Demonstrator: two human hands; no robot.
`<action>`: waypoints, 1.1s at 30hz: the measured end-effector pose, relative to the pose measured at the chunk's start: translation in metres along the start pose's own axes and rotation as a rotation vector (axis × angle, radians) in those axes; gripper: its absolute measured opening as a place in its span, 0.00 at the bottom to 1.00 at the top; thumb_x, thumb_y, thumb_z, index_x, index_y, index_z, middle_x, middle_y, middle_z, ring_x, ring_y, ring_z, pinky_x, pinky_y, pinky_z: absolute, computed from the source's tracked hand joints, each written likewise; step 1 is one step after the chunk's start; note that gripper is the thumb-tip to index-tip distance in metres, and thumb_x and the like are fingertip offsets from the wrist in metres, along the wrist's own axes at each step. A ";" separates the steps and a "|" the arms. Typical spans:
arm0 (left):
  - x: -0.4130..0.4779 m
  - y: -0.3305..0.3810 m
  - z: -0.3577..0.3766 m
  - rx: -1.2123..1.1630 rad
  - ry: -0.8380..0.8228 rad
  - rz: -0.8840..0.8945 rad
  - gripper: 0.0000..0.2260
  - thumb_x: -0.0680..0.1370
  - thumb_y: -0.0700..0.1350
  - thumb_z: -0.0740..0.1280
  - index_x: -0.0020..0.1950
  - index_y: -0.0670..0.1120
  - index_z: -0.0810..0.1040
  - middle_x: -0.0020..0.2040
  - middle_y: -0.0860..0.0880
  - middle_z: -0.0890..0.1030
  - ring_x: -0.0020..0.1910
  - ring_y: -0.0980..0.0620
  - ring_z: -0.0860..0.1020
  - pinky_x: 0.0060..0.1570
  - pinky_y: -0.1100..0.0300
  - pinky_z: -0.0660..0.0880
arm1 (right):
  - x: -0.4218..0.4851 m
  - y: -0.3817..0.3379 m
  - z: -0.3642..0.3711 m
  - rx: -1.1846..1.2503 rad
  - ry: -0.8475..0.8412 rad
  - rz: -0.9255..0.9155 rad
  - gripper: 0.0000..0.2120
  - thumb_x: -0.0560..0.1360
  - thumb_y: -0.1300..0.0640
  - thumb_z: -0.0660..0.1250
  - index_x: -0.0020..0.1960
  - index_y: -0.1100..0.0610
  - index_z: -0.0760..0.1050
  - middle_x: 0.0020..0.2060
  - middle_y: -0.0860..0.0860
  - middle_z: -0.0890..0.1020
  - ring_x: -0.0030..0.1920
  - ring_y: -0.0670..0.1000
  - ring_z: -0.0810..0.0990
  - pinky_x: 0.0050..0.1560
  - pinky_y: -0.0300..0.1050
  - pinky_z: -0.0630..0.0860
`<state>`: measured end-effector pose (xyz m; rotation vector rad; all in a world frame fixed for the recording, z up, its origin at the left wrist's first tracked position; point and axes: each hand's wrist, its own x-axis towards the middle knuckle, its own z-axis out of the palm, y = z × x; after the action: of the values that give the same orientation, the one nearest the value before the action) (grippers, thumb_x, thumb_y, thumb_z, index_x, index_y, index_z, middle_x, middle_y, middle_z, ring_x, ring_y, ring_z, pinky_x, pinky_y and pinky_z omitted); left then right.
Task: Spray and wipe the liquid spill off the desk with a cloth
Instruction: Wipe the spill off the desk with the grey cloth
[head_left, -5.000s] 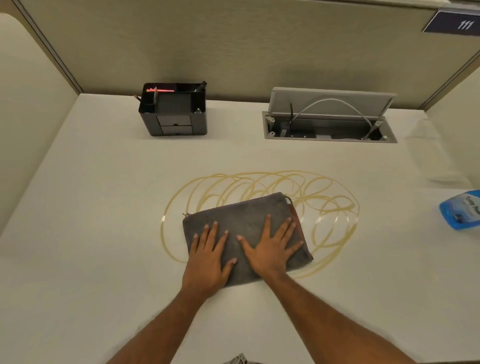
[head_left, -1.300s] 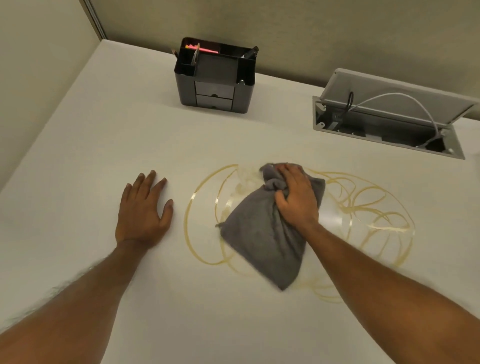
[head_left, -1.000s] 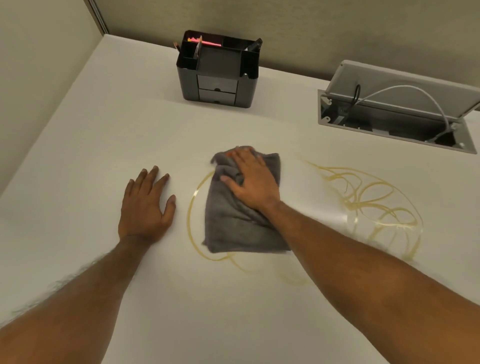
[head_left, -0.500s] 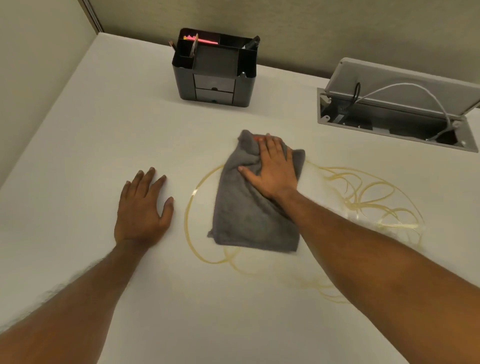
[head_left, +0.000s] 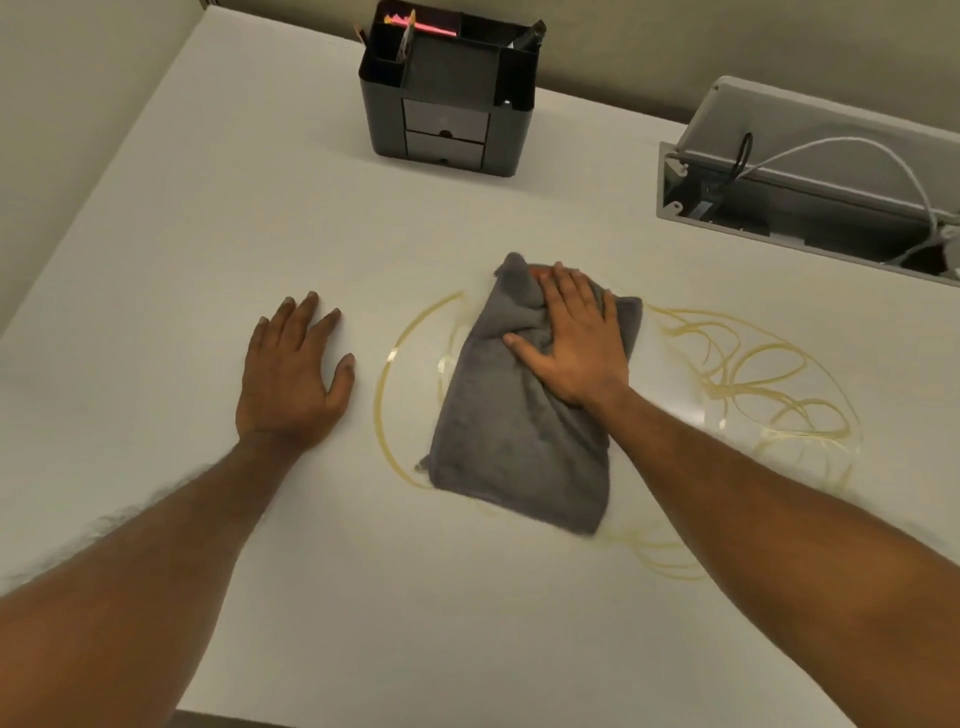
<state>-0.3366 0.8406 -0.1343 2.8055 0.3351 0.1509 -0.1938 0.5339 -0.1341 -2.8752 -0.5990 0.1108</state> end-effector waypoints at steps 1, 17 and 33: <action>0.000 0.000 0.001 0.003 0.004 -0.004 0.28 0.78 0.56 0.55 0.75 0.45 0.69 0.78 0.43 0.65 0.78 0.41 0.61 0.78 0.45 0.54 | 0.013 -0.009 0.000 -0.005 -0.003 0.021 0.44 0.73 0.25 0.48 0.80 0.49 0.48 0.80 0.50 0.53 0.80 0.52 0.50 0.78 0.60 0.45; 0.000 -0.002 -0.002 0.004 -0.025 0.007 0.27 0.80 0.56 0.54 0.76 0.47 0.67 0.79 0.44 0.64 0.79 0.43 0.59 0.79 0.45 0.53 | -0.021 -0.039 0.011 0.020 -0.044 -0.191 0.40 0.75 0.28 0.51 0.80 0.46 0.48 0.80 0.47 0.53 0.80 0.48 0.48 0.78 0.59 0.46; -0.001 -0.002 -0.005 -0.044 -0.033 -0.002 0.27 0.82 0.58 0.50 0.77 0.47 0.67 0.80 0.46 0.63 0.80 0.45 0.58 0.79 0.47 0.52 | -0.045 -0.078 0.023 0.016 -0.110 -0.381 0.36 0.77 0.35 0.54 0.80 0.47 0.51 0.80 0.47 0.53 0.80 0.48 0.47 0.78 0.57 0.48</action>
<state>-0.3389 0.8437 -0.1306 2.7608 0.3227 0.1094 -0.2679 0.5899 -0.1382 -2.6942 -1.1458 0.2139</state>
